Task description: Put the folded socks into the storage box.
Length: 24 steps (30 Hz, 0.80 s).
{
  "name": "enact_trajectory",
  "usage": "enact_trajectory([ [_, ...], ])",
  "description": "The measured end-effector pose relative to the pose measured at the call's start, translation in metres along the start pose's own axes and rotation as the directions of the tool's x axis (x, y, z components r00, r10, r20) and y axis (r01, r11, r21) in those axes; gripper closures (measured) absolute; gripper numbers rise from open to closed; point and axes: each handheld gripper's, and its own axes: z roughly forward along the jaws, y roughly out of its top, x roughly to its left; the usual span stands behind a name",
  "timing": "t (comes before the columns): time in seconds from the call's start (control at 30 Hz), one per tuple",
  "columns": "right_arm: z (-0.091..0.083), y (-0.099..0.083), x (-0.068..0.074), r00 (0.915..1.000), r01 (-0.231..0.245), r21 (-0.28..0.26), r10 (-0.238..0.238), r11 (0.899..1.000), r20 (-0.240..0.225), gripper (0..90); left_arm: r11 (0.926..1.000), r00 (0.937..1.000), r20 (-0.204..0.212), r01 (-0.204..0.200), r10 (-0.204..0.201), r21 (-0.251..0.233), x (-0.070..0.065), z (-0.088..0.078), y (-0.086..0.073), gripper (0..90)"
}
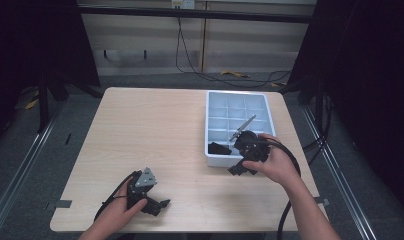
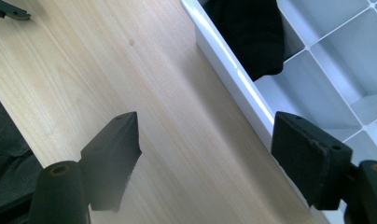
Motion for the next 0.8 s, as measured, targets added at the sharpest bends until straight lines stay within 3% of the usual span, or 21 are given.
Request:
enact_trajectory([
  [0.8, 0.011, -0.034, 0.003, 1.0, -0.009, -0.031, 0.009, 0.999, -0.003, 23.0, 1.0, 1.0, 0.0, 0.0, 0.0, 0.0, 0.0, 0.0, 0.0, 0.0],
])
